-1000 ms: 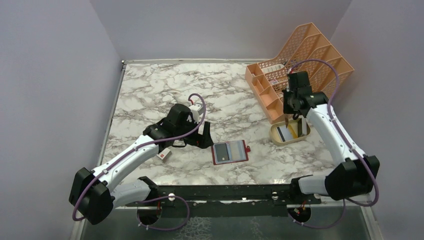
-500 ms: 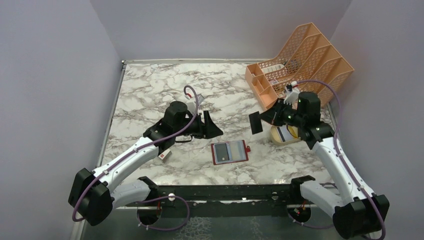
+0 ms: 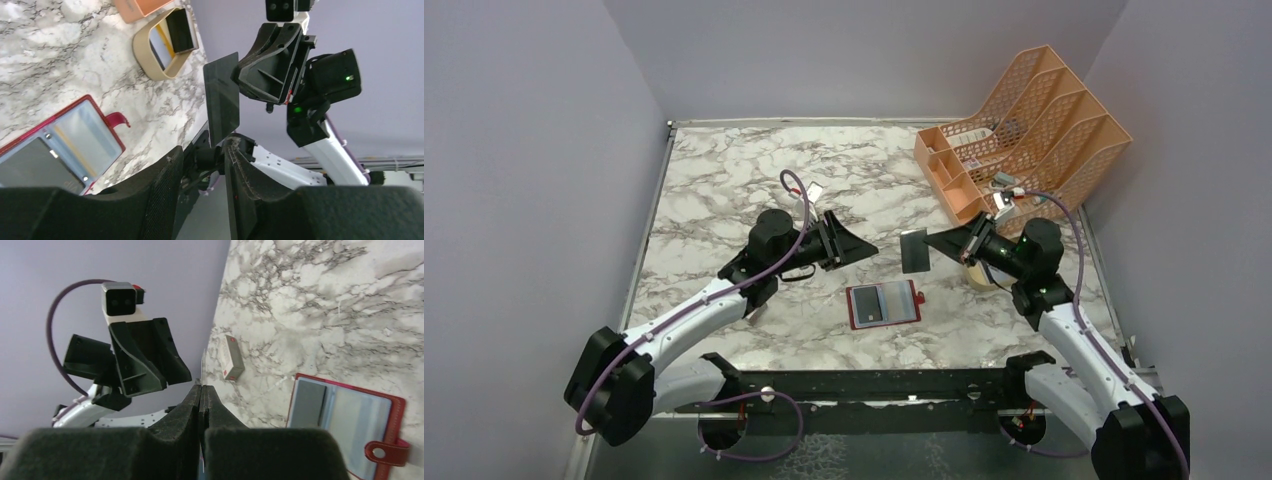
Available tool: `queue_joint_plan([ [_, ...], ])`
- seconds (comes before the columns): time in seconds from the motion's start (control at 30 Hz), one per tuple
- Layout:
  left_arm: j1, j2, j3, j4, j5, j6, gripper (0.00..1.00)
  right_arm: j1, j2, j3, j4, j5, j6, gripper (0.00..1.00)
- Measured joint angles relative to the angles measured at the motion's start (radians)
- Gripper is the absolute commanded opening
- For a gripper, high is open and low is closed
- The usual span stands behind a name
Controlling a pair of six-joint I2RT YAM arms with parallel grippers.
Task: Put the credit cards into the card holder
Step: Pick up the credit card from the storage box.
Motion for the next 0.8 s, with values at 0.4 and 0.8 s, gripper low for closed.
queue_joint_plan([
  [0.4, 0.000, 0.075, -0.009, 0.137, 0.026, -0.098, 0.38, 0.018, 0.061, -0.011, 0.230, -0.004, 0.174, 0.01],
  [0.8, 0.000, 0.112, -0.008, 0.232, 0.051, -0.134, 0.37, 0.092, 0.117, -0.010, 0.290, 0.000, 0.201, 0.01],
])
